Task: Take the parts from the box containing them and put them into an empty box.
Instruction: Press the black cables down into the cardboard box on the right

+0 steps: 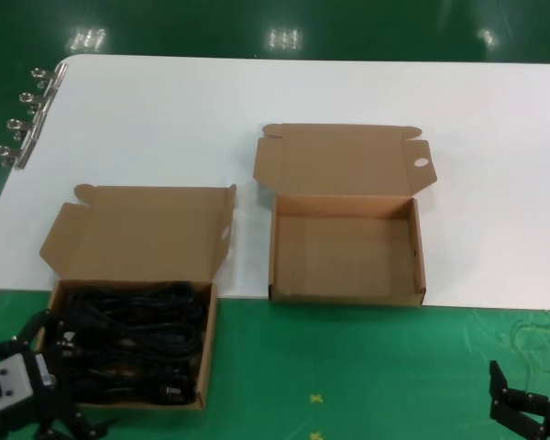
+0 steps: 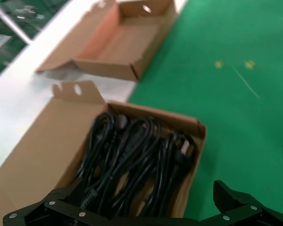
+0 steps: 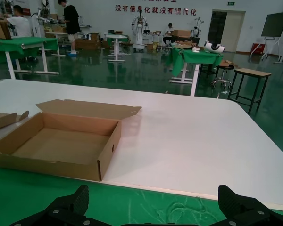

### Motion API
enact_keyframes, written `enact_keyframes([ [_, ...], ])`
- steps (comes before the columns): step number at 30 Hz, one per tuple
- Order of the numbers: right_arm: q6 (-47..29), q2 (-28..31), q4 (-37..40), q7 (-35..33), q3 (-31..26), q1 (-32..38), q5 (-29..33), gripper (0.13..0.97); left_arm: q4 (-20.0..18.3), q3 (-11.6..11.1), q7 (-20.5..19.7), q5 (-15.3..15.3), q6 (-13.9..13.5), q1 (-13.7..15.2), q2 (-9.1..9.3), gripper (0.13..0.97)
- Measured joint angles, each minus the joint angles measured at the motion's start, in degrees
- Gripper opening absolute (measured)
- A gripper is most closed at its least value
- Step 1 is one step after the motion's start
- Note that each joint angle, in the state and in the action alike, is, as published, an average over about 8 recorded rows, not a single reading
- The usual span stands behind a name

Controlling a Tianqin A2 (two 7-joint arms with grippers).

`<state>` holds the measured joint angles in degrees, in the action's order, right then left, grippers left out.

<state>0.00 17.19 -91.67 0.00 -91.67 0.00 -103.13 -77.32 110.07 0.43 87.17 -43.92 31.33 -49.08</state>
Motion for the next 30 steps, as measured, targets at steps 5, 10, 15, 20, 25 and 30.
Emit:
enact_keyframes([
  [5, 0.00, 0.00, 0.00, 0.00, 0.00, 0.00, 0.00, 0.966, 5.31, 3.01, 5.17, -2.24, -8.48, 8.09, -0.30, 0.966],
  [10, 0.00, 0.00, 0.00, 0.00, 0.00, 0.00, 0.00, 0.966, 9.07, 6.17, 10.35, -5.78, -15.37, 15.44, -0.03, 0.966],
  [15, 0.00, 0.00, 0.00, 0.00, 0.00, 0.00, 0.00, 0.966, 13.21, 9.15, 14.68, -9.51, -20.54, 21.72, 1.24, 0.966],
  [20, 0.00, 0.00, 0.00, 0.00, 0.00, 0.00, 0.00, 0.966, 17.94, 11.27, 17.33, -12.18, -24.03, 27.22, 3.59, 0.966],
  [25, 0.00, 0.00, 0.00, 0.00, 0.00, 0.00, 0.00, 0.966, 22.77, 12.36, 19.42, -13.52, -25.92, 32.04, 6.34, 0.966],
  [30, 0.00, 0.00, 0.00, 0.00, 0.00, 0.00, 0.00, 0.966, 28.83, 13.34, 21.94, -14.55, -27.03, 36.57, 9.35, 0.966],
])
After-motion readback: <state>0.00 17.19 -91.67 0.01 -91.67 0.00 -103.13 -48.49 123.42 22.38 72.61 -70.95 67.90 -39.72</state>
